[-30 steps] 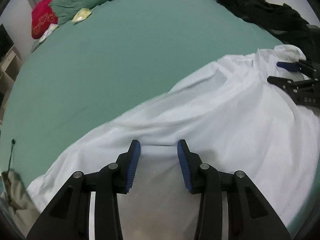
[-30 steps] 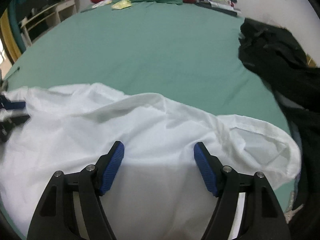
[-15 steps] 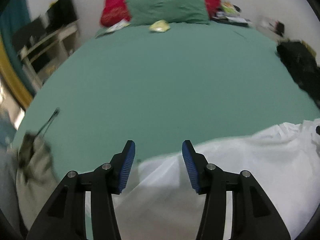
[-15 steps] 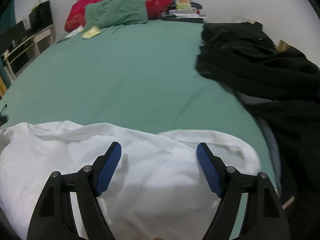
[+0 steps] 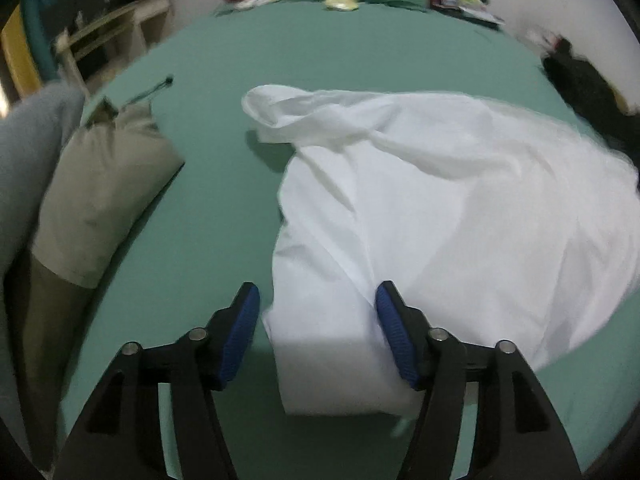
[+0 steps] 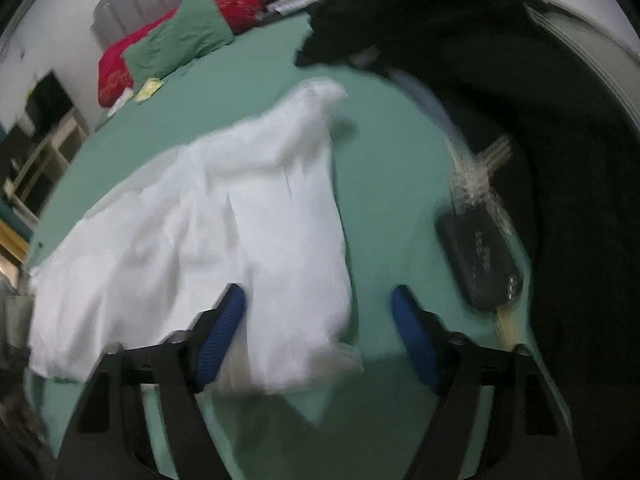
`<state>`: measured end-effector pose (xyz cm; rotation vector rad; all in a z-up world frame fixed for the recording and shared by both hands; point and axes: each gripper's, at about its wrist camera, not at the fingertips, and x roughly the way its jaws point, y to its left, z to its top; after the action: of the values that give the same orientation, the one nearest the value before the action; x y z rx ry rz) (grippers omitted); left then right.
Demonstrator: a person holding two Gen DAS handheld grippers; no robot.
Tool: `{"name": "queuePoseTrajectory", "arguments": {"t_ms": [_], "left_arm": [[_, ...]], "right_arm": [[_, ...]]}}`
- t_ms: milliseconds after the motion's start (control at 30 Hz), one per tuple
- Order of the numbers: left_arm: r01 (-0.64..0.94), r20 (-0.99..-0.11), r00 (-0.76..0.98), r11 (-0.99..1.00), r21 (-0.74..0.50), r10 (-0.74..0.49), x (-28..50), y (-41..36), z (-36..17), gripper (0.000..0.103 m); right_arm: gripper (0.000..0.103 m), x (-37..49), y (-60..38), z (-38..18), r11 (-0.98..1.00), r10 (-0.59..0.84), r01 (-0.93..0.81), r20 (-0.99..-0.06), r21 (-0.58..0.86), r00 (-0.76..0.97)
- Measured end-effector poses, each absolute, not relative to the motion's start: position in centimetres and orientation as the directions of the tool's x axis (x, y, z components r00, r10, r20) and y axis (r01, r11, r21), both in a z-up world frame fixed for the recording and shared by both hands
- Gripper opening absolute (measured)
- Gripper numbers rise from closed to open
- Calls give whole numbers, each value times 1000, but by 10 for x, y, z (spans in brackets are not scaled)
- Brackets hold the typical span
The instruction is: Fold large clothes
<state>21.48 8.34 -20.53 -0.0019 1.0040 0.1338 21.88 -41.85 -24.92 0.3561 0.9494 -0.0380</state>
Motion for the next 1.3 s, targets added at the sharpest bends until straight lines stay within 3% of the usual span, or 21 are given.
{"name": "queuePoseTrajectory", "arguments": {"t_ms": [33,100,133,367,600,700,867,1067,1300], "left_arm": [[-87,-841,532,995,58,95,213,78,-203,7],[-66,-842,522,991,116,134,204,65,-197,6],[-72,-838,529,991,108,130,200,65,-193,6],[-169,-836,543,985,-22,75,144,94,-160,6],[-215,-884,466,973,-90,21,82,99,-167,7],[-229,-899,438,968,-104,7,75,104,-177,12],[-259,-871,487,963,-76,63,76,118,-160,58],[-205,-838,545,974,-95,33,105,127,-146,58],[-119,-872,488,992,-28,34,167,109,-179,58]], "right_arm": [[36,214,-416,-249,951,89,186,-793,248,603],[7,215,-413,-247,954,112,157,-793,254,599],[6,212,-415,-244,941,158,150,-785,304,598],[6,163,-416,-211,948,119,155,-760,278,638],[6,107,-429,-222,932,154,192,-817,307,556],[8,100,-433,-226,923,160,217,-830,318,535],[21,106,-434,-214,925,73,267,-816,271,573],[31,108,-422,-186,946,-32,253,-722,200,691],[31,140,-385,-197,975,49,125,-728,183,684]]}}
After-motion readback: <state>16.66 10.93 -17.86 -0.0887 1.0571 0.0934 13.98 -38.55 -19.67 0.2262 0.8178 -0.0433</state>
